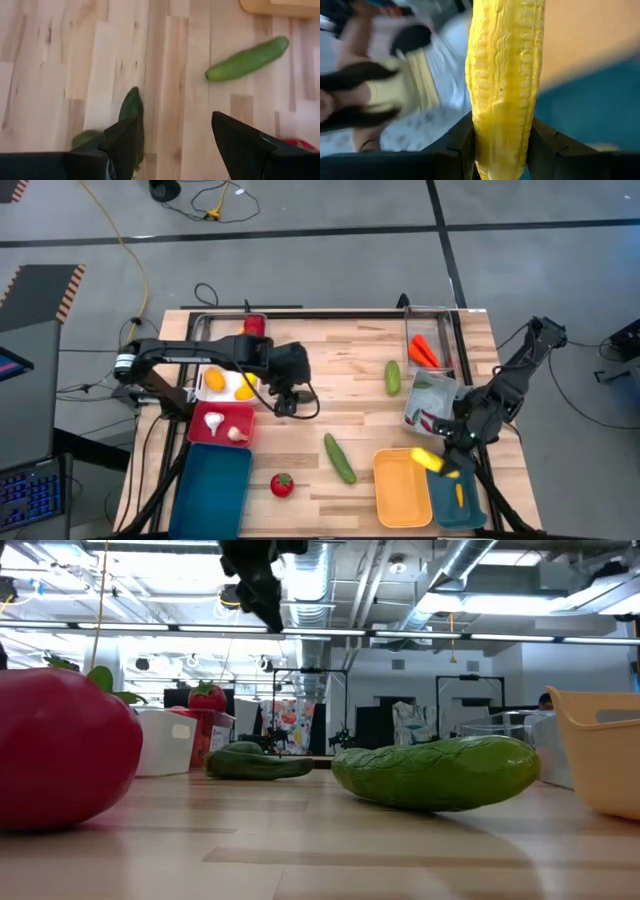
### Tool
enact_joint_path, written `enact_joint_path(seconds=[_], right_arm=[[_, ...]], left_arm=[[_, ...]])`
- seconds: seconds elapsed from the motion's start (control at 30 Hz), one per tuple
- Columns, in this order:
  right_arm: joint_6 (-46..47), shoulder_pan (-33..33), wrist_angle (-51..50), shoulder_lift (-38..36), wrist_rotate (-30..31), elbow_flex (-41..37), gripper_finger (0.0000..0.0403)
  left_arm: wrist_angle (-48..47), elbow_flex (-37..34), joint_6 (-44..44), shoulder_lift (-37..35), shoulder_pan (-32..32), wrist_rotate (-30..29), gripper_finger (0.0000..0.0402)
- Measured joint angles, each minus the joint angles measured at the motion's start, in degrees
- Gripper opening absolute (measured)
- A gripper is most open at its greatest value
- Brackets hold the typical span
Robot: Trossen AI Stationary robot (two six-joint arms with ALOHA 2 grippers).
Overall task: Sort produce into baskets
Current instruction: Put the large yellow corn into the right blue bin
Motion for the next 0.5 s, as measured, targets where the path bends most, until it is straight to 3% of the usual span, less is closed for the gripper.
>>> enact_joint_path(seconds=[0.13,0.3,0.5], right_arm=[[12.29,2.1,-4.04,1.51,-10.0,0.0,0.0158],[22.13,5.03,-5.7,4.95,-11.45,0.01,0.0173],[27.83,6.63,-5.51,8.32,-15.44,0.01,0.021]], left_arm=[[6.54,-7.25,-1.49,-3.54,0.0,-0.43,0.0231],[8.75,-11.78,-3.01,-6.27,0.0,-2.55,0.0231],[9.8,-12.14,-3.17,-6.44,0.0,-3.92,0.0231]])
